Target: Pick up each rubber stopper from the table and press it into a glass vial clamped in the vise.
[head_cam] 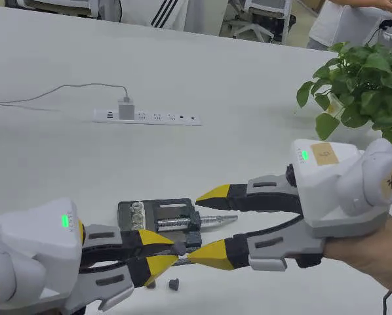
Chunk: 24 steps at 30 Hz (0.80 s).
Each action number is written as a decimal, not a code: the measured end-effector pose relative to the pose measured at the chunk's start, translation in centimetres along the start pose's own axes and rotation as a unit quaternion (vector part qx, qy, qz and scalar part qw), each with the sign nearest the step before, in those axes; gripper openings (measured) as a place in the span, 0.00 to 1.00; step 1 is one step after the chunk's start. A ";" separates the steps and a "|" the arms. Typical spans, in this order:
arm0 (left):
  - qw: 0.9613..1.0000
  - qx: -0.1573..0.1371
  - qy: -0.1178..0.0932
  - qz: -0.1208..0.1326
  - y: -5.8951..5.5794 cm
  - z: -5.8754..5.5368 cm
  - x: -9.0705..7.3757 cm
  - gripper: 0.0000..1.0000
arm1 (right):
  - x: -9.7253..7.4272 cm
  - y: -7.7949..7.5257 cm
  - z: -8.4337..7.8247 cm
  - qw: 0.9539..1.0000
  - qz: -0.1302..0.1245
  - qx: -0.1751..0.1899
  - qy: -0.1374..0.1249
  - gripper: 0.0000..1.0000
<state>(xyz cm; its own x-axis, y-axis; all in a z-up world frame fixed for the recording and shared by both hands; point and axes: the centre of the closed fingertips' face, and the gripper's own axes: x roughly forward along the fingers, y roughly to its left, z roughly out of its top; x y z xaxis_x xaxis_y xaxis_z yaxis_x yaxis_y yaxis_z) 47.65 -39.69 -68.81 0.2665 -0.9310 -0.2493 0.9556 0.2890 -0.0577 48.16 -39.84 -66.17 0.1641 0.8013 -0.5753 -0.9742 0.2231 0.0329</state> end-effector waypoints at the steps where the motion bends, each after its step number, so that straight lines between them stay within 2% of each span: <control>1: 1.000 0.000 -0.001 0.000 -0.1 0.1 0.0 0.04 | 0.0 0.1 0.0 1.000 0.004 0.000 0.002 0.33; 4: 1.000 0.001 -0.004 -0.002 -0.3 0.3 0.1 0.04 | 0.3 0.7 0.0 1.000 0.018 -0.002 0.006 0.27; 7: 1.000 0.001 -0.008 -0.002 -0.5 0.6 0.1 0.04 | 0.7 1.4 -0.6 0.999 0.034 -0.016 0.026 0.22; 9: 1.000 0.000 -0.009 -0.002 -0.5 0.7 0.1 0.04 | 0.8 1.7 -0.8 0.998 0.042 -0.019 0.031 0.20; 15: 1.000 0.001 -0.009 -0.004 -0.7 0.7 0.0 0.04 | 0.8 1.8 -1.1 0.998 0.046 -0.032 0.042 0.14; 24: 1.000 0.007 -0.007 -0.011 -1.0 0.8 0.1 0.04 | 0.9 2.0 -1.4 0.997 0.054 -0.036 0.048 0.10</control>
<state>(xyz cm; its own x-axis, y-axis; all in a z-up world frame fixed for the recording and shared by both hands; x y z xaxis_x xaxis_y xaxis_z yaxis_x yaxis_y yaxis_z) 46.85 -40.24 -67.99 0.2461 -0.9402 -0.2354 0.9631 0.2646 -0.0498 46.17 -39.46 -67.74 0.0459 0.7605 -0.6477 -0.9946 0.0950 0.0411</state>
